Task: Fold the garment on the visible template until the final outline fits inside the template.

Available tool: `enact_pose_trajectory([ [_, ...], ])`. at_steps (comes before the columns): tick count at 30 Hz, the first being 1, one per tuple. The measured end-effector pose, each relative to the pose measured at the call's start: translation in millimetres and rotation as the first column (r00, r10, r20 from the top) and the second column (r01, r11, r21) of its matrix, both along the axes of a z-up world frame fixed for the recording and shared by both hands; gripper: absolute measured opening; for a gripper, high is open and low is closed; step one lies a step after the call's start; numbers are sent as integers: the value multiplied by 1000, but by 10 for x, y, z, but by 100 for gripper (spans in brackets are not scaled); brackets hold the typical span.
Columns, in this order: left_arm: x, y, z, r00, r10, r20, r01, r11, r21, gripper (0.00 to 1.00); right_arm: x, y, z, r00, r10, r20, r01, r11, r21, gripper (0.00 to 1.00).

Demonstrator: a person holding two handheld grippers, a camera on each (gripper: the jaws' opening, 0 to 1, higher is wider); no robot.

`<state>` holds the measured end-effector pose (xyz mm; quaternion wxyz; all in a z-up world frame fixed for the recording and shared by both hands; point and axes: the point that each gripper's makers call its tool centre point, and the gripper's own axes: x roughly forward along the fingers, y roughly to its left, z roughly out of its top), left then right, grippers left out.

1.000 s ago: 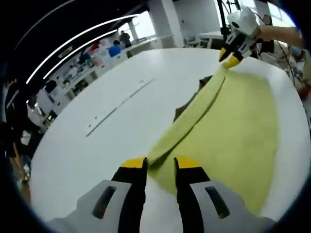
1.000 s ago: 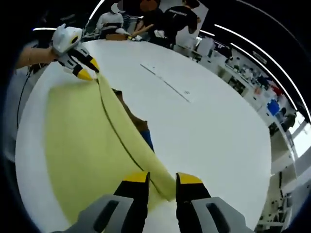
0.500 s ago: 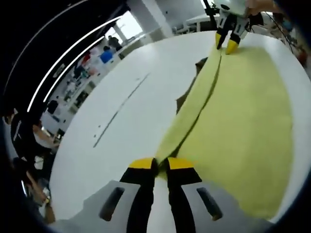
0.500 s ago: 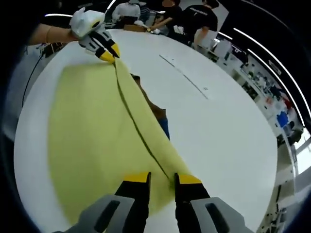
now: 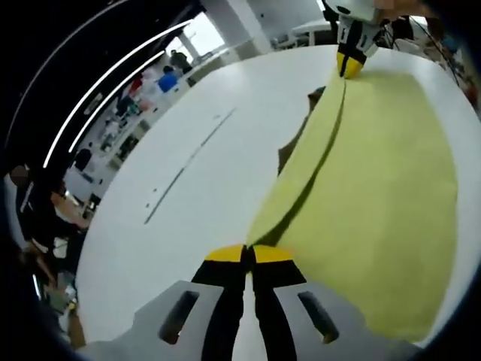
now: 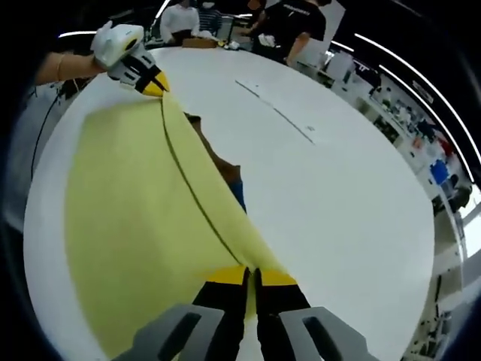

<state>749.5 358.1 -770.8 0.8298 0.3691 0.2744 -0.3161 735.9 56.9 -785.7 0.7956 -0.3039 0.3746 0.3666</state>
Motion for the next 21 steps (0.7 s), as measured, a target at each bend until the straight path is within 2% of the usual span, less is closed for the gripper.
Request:
enact_pose_trajectory([
  [4,9,2,-6,1000,20,-7,-20,1000,-10,0,10,-16,0,1000,-8,0,8,1000,-5,0],
  [7,20,6,55,994,99,-38,-102,990,-102,0,15,-3,6,1000,-9,8,10,1000,-23,0],
  [12,51,32,148,988,145,-53,-152,971,-183,0,15,-6,61,999,21,47,-17,997,-77,0],
  [15,80,36,167,979,188,-81,-203,949,-241,0,115,-37,184,995,-18,94,23,998,-54,0],
  [17,110,41,163,975,206,-87,-221,942,-254,0,208,-54,280,989,-66,131,68,998,-15,0],
  [21,162,44,121,964,244,-102,-262,928,-266,0,309,-52,342,985,-94,146,92,996,17,0],
])
